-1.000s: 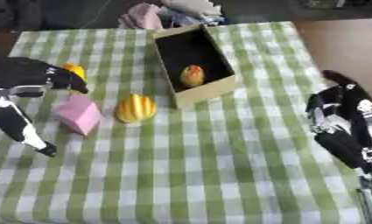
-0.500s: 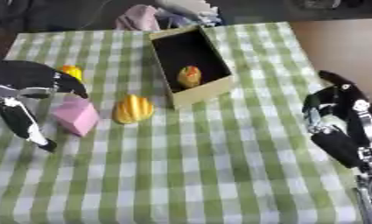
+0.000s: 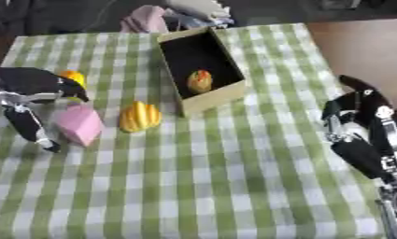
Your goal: Pick up objects on the table and place them in the box.
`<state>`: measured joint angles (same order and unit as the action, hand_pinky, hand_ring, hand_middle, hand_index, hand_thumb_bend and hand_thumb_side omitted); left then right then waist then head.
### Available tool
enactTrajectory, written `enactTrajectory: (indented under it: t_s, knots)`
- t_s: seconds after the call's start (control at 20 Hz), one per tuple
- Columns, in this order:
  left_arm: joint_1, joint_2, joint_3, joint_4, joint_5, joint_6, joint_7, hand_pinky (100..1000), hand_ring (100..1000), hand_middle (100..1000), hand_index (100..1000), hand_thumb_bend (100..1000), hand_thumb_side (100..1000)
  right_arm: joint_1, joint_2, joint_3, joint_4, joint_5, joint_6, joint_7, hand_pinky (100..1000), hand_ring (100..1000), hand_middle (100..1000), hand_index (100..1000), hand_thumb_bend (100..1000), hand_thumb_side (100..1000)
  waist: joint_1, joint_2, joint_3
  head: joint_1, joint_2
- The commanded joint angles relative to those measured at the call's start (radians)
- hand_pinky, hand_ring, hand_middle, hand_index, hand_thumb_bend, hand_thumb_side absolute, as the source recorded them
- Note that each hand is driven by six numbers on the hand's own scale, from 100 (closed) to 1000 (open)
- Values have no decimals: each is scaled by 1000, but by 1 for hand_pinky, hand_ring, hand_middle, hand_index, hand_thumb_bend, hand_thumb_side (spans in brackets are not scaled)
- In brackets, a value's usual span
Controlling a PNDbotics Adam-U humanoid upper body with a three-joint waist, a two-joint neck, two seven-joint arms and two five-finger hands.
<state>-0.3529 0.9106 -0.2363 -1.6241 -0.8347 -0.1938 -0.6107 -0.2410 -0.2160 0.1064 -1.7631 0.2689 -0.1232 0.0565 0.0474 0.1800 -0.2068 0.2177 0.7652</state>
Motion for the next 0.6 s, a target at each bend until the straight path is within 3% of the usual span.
enactTrajectory:
  t_s: [0.05, 0.2, 0.45, 0.6]
  knots:
    - [-26, 2, 10, 35, -26, -4, 53, 861, 842, 878, 922, 690, 346, -11, -6, 2, -10, -5, -2, 3, 474, 610, 545, 888, 100, 470, 3, -25, -2, -3, 5]
    - [-36, -18, 5, 74, -36, -13, 82, 857, 840, 874, 920, 671, 340, -12, -3, 2, -10, -6, -3, 4, 475, 610, 545, 888, 100, 470, 2, -22, -5, -1, 5]
    - [-45, -39, -3, 113, -36, -28, 98, 828, 776, 770, 828, 556, 206, -13, 0, 3, -10, -7, -4, 4, 475, 610, 545, 888, 100, 470, 3, -18, -11, 1, 5]
    - [-52, -38, 5, 104, -24, -25, 126, 793, 669, 609, 713, 488, 146, -13, 1, 2, -9, -8, -4, 3, 475, 610, 545, 888, 100, 470, 4, -16, -12, 0, 5]
